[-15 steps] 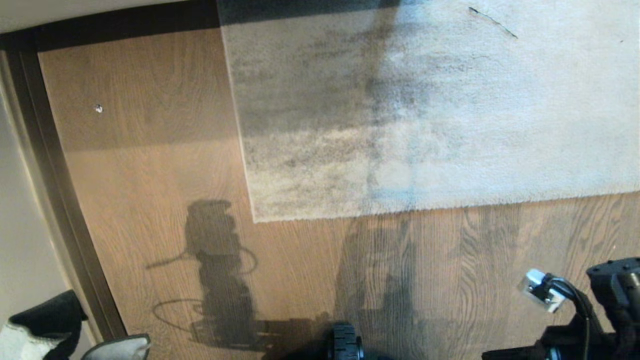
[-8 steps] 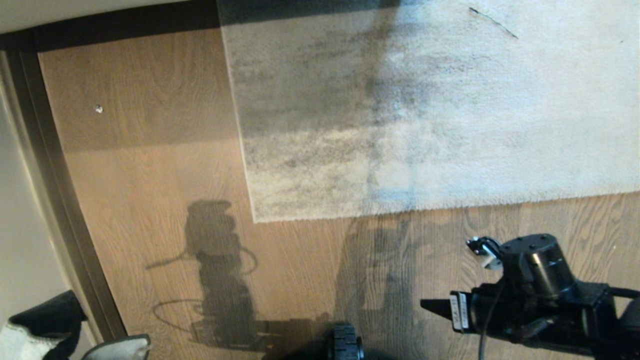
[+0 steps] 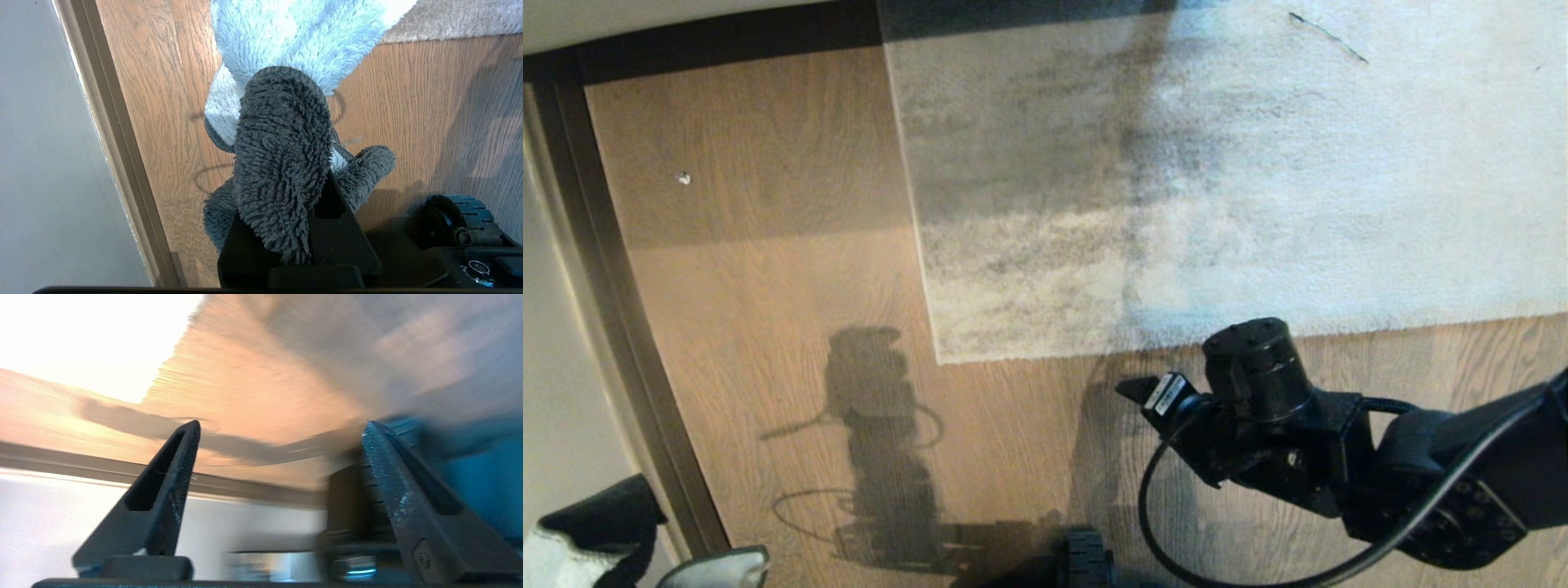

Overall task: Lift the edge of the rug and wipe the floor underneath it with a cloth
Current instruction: Lift up the carpet

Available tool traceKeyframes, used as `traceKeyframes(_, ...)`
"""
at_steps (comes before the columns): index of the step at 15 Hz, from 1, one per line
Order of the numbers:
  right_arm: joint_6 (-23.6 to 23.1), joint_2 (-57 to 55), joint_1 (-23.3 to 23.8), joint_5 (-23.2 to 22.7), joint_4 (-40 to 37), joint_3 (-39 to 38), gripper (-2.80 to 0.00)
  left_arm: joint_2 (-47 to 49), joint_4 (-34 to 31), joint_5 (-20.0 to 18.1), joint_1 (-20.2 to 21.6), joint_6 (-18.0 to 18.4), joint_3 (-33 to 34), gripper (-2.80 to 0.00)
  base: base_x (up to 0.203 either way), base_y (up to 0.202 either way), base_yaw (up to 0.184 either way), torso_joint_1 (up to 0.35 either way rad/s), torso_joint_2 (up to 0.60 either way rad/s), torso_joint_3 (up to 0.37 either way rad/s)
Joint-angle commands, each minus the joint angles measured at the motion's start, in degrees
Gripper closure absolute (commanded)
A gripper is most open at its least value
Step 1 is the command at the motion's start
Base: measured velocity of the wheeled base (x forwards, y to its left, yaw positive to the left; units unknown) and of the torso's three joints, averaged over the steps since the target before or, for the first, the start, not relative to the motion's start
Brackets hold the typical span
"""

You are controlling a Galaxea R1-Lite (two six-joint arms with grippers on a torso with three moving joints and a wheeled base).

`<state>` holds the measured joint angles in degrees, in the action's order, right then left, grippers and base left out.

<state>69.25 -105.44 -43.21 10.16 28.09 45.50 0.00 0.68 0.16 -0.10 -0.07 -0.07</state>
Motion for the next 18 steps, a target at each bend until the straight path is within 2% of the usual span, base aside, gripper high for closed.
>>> traceKeyframes(1, 5.57, -2.91, -1.80, 1.13, 0.38, 1.52, -2.80, 0.00, 0.02, 0.02, 0.01, -0.01, -0.01, 0.00, 0.000, 0.000, 0.000, 0.000, 0.00, 0.000)
traceKeyframes(4, 9.85, -7.83, -4.27, 9.56, 0.65, 3.76, -2.80, 0.00, 0.02, 0.02, 0.01, -0.01, -0.01, 0.00, 0.000, 0.000, 0.000, 0.000, 0.00, 0.000)
traceKeyframes(8, 10.22, -13.58, -8.85, 21.79, 3.07, 6.46, -2.80, 0.00, 0.02, 0.02, 0.01, -0.01, -0.01, 0.00, 0.000, 0.000, 0.000, 0.000, 0.00, 0.000)
traceKeyframes(9, 10.12, -13.93, -9.11, 23.55, 5.15, 6.83, -2.80, 0.00, 0.02, 0.02, 0.01, -0.01, -0.01, 0.00, 0.000, 0.000, 0.000, 0.000, 0.00, 0.000)
traceKeyframes(15, 8.62, -17.67, -8.90, 27.44, 12.60, 7.15, -2.80, 0.00, 0.02, 0.02, 0.01, -0.01, -0.01, 0.00, 0.000, 0.000, 0.000, 0.000, 0.00, 0.000)
traceKeyframes(18, 0.94, -20.24, -8.91, 27.30, 26.57, 7.09, -2.80, 0.00, 0.02, 0.02, 0.01, -0.01, -0.01, 0.00, 0.000, 0.000, 0.000, 0.000, 0.00, 0.000)
